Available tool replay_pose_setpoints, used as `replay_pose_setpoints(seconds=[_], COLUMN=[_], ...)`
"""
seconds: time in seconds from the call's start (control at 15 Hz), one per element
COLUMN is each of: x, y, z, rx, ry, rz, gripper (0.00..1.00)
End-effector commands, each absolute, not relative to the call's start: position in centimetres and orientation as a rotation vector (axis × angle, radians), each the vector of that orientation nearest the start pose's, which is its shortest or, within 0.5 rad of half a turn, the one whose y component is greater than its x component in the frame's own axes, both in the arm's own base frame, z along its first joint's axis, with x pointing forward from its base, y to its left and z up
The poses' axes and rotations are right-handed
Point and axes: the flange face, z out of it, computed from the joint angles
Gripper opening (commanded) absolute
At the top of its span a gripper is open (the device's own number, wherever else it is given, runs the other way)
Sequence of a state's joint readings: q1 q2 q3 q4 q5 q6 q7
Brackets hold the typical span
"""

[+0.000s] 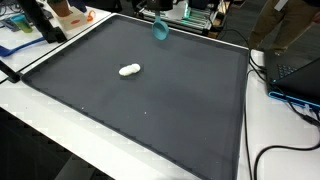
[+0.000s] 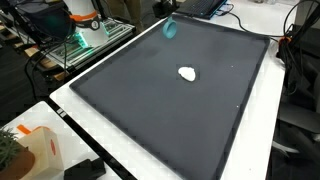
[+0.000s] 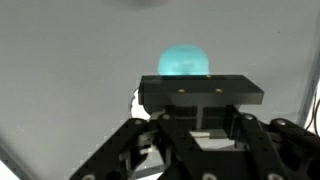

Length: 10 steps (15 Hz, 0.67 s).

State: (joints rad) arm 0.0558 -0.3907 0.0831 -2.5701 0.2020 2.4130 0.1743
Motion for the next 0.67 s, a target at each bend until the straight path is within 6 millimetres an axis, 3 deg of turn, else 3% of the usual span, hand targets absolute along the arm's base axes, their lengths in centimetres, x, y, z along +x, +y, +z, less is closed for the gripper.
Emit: replay_pose_setpoints(seconds=[0.0, 0.27, 0.33, 0.6], x=[42.9, 43.7, 43.9, 45.9], y=[6.2, 6.6, 6.6, 5.8], z=[42.7, 43.6, 43.5, 44.7], rx=[-2.959, -2.954, -2.957, -2.986], ry=[0.24, 0.21, 0.214, 0.193], rz=[-0.335, -0.359, -0.355, -0.373], gripper=[0.46, 0.46, 0.21, 0.21])
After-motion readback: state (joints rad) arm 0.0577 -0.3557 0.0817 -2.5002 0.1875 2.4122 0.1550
